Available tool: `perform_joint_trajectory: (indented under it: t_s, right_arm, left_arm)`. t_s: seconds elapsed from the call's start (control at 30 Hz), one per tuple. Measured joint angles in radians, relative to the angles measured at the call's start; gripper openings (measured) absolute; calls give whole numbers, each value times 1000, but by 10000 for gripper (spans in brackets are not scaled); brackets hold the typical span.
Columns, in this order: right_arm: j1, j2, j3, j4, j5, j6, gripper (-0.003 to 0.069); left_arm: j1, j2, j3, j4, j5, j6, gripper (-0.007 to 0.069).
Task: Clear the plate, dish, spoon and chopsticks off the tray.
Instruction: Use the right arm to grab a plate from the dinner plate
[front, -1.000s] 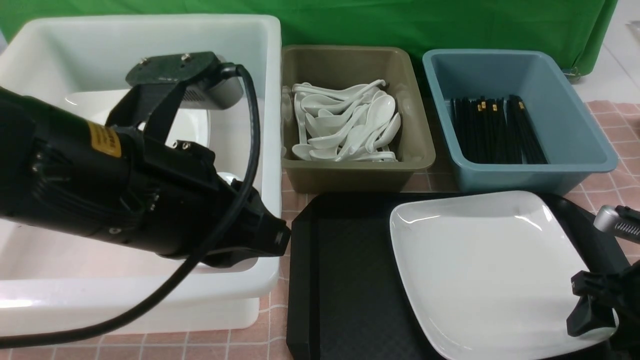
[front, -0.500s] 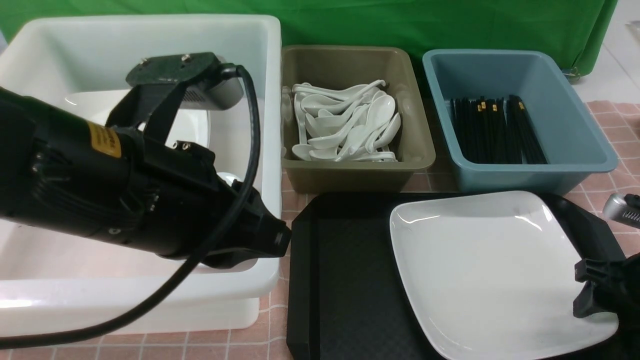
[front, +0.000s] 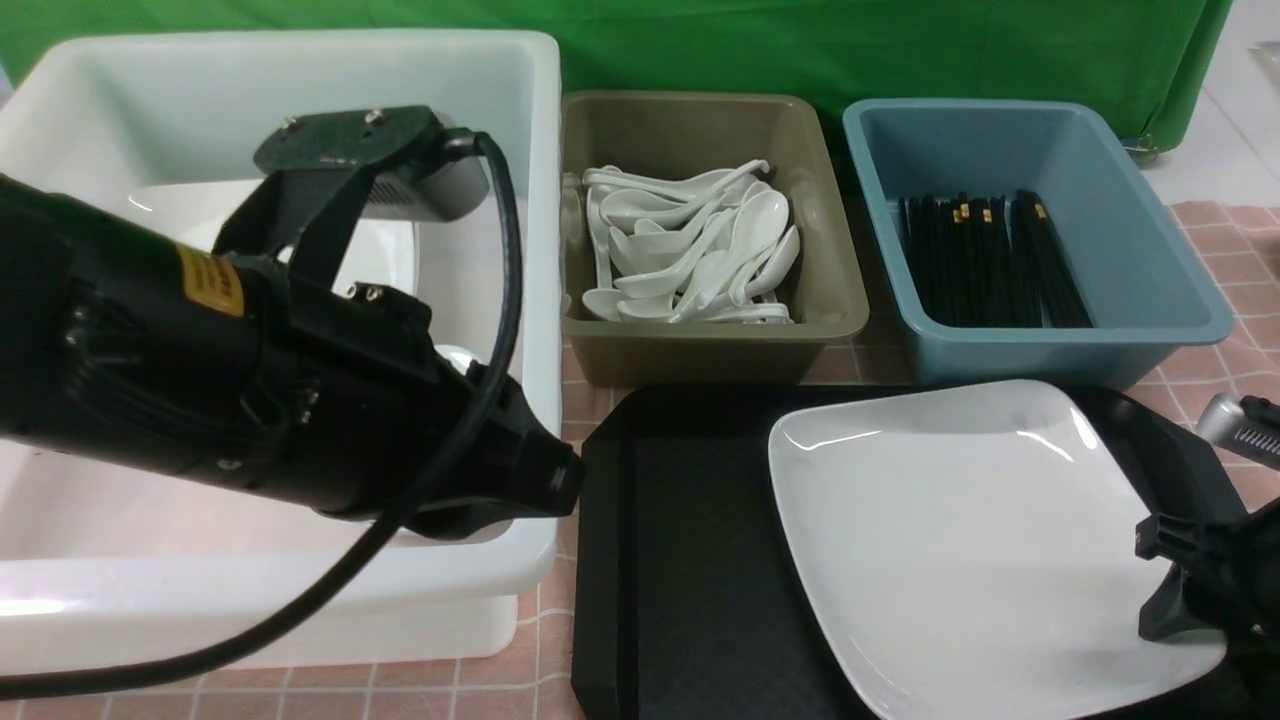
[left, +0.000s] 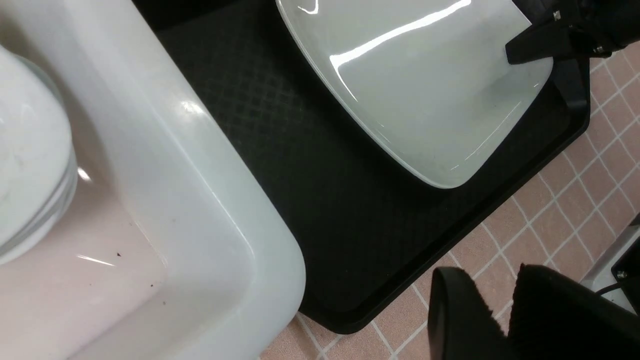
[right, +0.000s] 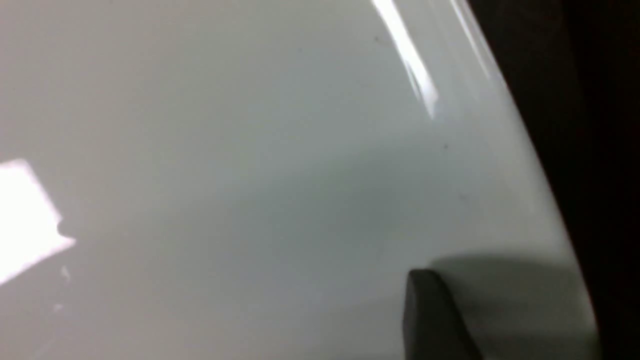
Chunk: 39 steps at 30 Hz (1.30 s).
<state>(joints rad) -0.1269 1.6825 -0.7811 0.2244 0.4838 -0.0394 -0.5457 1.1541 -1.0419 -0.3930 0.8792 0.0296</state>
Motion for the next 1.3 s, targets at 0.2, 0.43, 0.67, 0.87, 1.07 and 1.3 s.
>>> perform_joint_trajectory:
  t_s: [0.2,0.43,0.67,0.87,1.07,1.3]
  right_arm:
    - [1,-29,5,7,70,-21,334]
    - [2,-170,24,-10,238,-39,174]
    - [2,-311,24,-15,269,-50,139]
    - [2,-362,24,-17,287,-51,129]
    - [2,-388,-23,-23,356,-51,116]
    - [2,-395,-110,-23,426,-50,96]
  left_arm:
    - [0,0,-2,13,1,16,165]
    - [0,-3,-92,73,41,40,165]
    - [0,-27,-151,110,47,41,165]
    - [0,-38,-156,131,50,41,165]
    - [0,-41,-156,132,52,41,165]
    - [0,-41,-156,133,62,41,153]
